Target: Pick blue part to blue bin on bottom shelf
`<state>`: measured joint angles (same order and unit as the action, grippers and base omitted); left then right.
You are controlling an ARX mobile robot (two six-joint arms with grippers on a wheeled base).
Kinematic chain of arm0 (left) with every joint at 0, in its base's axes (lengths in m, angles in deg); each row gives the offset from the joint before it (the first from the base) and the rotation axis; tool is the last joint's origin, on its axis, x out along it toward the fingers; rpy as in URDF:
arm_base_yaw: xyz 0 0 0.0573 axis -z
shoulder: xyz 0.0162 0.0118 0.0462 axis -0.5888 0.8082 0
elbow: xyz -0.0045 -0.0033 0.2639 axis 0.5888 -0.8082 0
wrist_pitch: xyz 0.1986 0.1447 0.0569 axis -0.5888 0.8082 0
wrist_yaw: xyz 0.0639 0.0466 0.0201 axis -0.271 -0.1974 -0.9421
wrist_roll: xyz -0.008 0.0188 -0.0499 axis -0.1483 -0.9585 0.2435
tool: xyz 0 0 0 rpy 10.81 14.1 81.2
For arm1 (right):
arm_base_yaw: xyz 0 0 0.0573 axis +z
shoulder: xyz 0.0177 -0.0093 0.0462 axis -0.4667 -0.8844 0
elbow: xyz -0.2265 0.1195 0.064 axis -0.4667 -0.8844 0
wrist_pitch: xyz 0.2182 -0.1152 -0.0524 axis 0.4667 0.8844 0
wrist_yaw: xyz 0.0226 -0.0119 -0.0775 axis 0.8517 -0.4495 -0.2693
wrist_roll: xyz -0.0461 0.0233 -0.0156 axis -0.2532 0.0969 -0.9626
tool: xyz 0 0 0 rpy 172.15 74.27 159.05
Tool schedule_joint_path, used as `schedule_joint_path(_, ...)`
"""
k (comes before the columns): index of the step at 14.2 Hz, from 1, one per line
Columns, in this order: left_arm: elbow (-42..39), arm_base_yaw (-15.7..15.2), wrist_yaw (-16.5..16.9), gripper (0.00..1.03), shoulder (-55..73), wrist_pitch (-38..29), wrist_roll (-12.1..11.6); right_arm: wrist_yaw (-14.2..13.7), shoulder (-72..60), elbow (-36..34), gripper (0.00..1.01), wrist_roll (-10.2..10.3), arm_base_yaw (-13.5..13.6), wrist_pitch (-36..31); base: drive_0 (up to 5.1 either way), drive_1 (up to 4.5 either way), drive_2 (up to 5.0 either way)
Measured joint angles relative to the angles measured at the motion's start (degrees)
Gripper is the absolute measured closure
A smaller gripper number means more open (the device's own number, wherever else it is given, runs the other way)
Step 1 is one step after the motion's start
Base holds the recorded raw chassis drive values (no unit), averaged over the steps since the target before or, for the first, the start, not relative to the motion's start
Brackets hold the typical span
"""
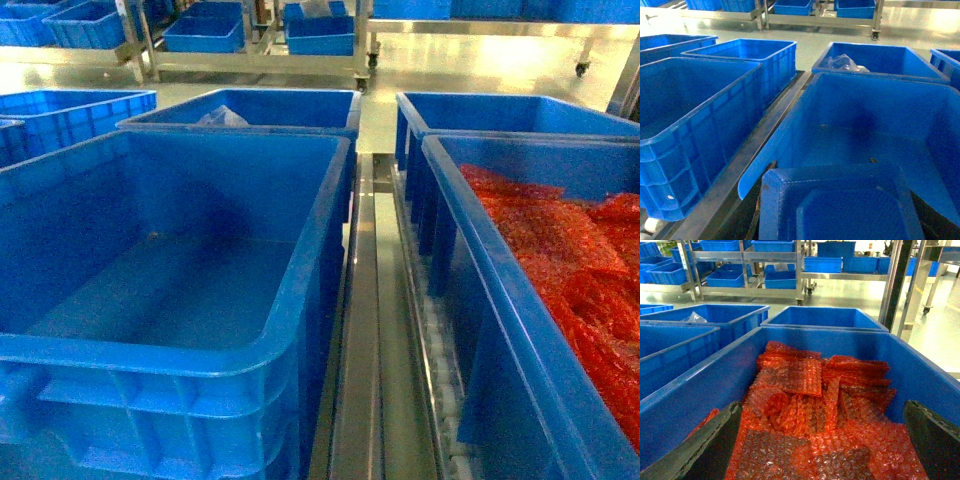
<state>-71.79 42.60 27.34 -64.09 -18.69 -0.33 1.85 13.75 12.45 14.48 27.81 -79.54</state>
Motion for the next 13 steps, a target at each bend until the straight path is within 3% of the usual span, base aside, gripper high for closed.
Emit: schedule_joint_path(13,0.0,0.0,0.0,0.59,0.0,0.0,0.0,0.0,0.0,0.0,0.03,0.0,0.0,0.0,0.0,0.00,0.0)
